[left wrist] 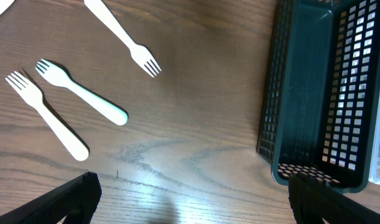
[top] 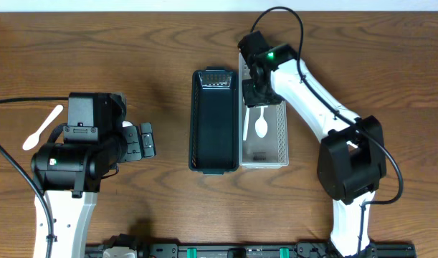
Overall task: Pack container
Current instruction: 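Carry the knife left and release it into the white basket, then lower the right gripper onto the nearer white spoon and grasp it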
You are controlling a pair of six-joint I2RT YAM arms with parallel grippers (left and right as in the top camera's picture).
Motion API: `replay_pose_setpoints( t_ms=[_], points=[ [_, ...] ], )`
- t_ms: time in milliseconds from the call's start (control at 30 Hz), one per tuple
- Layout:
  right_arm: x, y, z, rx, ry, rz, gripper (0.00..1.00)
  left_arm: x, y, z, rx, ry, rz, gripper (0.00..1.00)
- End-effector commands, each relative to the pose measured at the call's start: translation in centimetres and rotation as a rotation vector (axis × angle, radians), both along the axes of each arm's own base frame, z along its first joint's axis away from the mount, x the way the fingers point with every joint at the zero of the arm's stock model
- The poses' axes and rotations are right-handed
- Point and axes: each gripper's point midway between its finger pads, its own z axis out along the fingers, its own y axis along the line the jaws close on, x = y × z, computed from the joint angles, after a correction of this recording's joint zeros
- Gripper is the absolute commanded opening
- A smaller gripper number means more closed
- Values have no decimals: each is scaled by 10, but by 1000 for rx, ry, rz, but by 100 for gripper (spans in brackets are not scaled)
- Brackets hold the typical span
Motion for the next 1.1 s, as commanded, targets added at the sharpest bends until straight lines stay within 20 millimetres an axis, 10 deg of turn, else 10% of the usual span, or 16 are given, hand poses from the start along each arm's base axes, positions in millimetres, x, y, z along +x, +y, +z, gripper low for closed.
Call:
replay_pose_setpoints(
  t_ms=[0, 167, 300, 467, 667, 1067],
  points=[
    [32, -28, 78, -17, -190, 0, 43, 0, 2, 4, 10, -9, 5, 98],
    [41, -100, 184, -32, -386, -72, 51, -2, 2, 3, 11, 2, 5, 98],
    [18, -164, 221, -28, -411, -196, 58, -2, 2, 3, 10, 2, 5, 98],
    [-33, -222, 202, -104, -196, -174, 57, -2, 2, 3, 10, 2, 5, 98],
    [-65, -248, 170, -124, -22, -160, 59, -2, 2, 3, 10, 1, 5, 98],
    [-132, -224, 117, -63, 94, -134, 62, 0, 2, 4, 14, -10, -2, 98]
  ],
)
